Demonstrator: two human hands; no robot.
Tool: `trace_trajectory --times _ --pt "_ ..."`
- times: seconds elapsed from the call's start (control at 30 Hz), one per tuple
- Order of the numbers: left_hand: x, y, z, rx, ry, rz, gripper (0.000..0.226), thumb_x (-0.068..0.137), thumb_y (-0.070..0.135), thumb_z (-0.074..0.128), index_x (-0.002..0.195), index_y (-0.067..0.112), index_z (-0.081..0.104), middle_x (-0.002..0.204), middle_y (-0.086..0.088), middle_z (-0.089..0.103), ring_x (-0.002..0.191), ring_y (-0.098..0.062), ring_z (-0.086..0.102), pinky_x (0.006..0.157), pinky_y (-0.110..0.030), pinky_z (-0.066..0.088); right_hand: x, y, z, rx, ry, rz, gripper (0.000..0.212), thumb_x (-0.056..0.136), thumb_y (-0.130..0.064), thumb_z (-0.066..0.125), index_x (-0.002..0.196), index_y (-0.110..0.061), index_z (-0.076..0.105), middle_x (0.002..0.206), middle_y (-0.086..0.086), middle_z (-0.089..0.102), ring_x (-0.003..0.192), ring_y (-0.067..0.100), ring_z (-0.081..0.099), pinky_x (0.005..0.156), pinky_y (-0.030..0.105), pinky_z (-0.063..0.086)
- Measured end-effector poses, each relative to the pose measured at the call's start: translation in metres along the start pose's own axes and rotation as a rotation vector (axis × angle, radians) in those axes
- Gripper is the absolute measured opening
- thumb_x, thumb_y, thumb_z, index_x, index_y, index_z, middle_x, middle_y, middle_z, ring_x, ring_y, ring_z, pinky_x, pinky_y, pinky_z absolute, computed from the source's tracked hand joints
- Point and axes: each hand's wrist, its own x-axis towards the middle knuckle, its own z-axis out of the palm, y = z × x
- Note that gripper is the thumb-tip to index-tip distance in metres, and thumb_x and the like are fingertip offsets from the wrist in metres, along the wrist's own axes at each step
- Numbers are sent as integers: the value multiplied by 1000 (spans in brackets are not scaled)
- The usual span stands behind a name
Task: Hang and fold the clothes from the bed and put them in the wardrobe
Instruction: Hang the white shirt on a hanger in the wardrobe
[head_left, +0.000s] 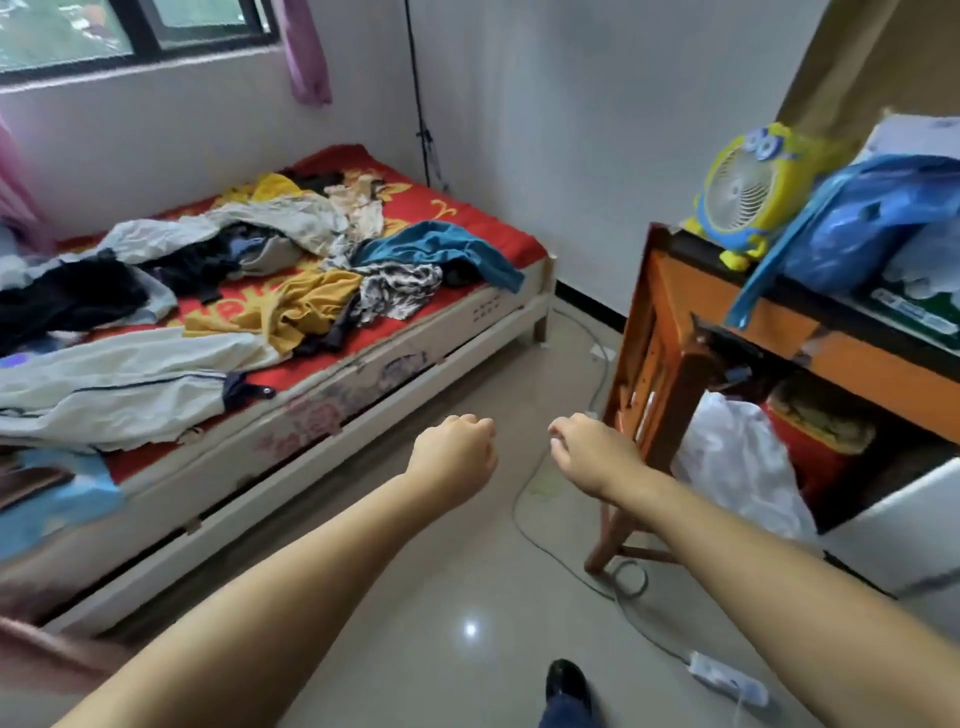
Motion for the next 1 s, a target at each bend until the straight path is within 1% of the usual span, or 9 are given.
trace_trajectory --times 0.1,0.17,0.23,0.3,0.47,0.73,0.83,0.87,1.0 --pt "34 67 11 -31 -29 142 28 95 24 40 114 16 58 112 -4 60 107 -26 55 74 -32 45 -25 73 -19 14 35 148 30 99 -28 37 114 -15 59 116 6 56 107 31 57 83 39 49" --pt "55 115 24 -47 -55 240 28 95 23 40 114 17 59 110 -3 60 105 -25 57 69 -30 44 -42 124 -27 7 46 243 28 99 -26 35 103 -15 60 106 4 59 95 27 58 69 34 46" --pt "76 164 41 -65 -91 330 29 95 24 40 114 17 59 109 -3 61 104 -25 58 71 -32 48 -57 175 -31 1 36 351 27 99 -23 33 82 -19 53 88 1 55 76 21 54 52 29 32" --pt "99 213 61 -74 -142 400 29 94 25 40 114 17 59 106 -4 60 100 -27 58 70 -32 46 -68 227 -32 3 -1 437 28 99 -22 32 75 -20 45 82 -1 53 68 18 49 48 28 24" --pt "167 317 112 -84 -261 443 25 95 23 43 113 16 59 106 -6 60 96 -26 56 64 -32 42 -69 344 -32 -20 -104 542 27 99 -17 35 112 -11 57 117 10 58 104 30 58 75 33 42" --pt "245 370 211 -60 -506 236 24 96 19 43 113 14 59 107 -5 60 93 -24 58 81 -38 53 -20 455 10 56 -224 586 28 98 -16 36 112 -13 60 121 9 58 107 28 57 72 26 35" --pt "278 366 260 -76 -569 123 24 96 18 42 114 15 59 110 -5 59 96 -23 57 84 -37 52 11 480 48 120 -275 582 21 96 -18 36 86 -21 54 119 9 57 105 29 55 72 27 32" --pt "289 363 278 -91 -586 81 26 96 16 42 116 15 57 112 -7 59 98 -24 56 85 -37 52 22 486 65 158 -290 587 19 96 -20 36 89 -21 54 120 9 55 105 30 54 73 28 34" --pt "328 345 362 1 -545 -17 43 96 15 44 139 15 35 131 -12 46 116 -28 49 93 -38 48 62 503 151 224 -324 557 41 97 -32 40 136 -18 40 137 7 40 121 26 41 84 36 43"
